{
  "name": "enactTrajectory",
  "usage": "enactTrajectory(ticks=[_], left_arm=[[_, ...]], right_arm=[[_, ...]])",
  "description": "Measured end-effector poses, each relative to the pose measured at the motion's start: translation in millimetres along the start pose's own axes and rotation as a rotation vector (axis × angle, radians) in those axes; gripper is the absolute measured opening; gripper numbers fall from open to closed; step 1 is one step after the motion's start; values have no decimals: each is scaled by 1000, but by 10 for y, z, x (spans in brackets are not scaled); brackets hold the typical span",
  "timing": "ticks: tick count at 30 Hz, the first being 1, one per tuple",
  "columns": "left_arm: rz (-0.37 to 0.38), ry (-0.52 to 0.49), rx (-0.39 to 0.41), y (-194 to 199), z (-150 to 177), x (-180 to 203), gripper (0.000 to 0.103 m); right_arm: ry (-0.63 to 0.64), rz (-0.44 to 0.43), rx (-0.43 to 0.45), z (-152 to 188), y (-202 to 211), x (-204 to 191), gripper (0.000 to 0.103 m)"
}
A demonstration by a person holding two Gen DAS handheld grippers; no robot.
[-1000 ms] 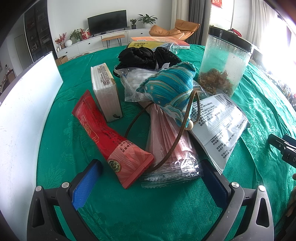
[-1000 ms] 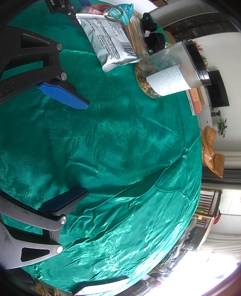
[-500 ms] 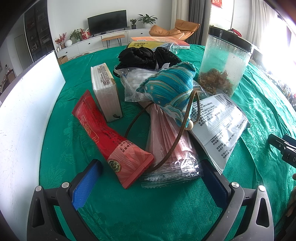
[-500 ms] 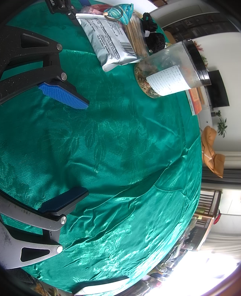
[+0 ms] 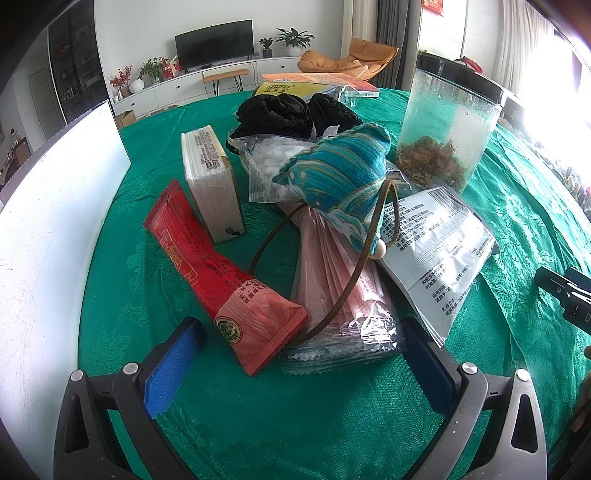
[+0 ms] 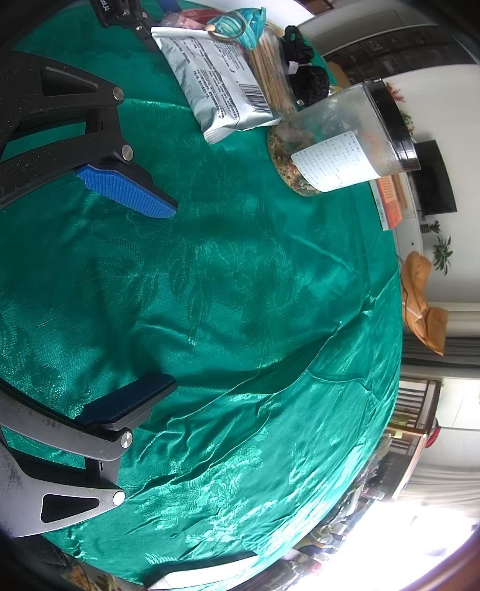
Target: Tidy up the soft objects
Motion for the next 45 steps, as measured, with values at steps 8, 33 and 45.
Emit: enactTrajectory(ticks=[8, 33, 45], left_arm=[[0, 0, 0, -1, 1, -1, 103], [-2, 5, 1, -1, -2, -2, 103], [118, 72, -5, 616, 334, 89, 103]], right_arm=[[0, 0, 0, 0, 0, 0, 89], [0, 0, 0, -1, -1, 1, 89], [-60, -378, -3, -115, 216, -206, 87]])
Point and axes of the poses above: each gripper's, at about its wrist camera, not at the fingertips, and y roughly against the way its jaws point, x to its right, z to its underside, the point moved 1 cm from there along -y, roughly the way its jaws point, and after that the axes turned 13 degrees about z, right-handed, at the moved point
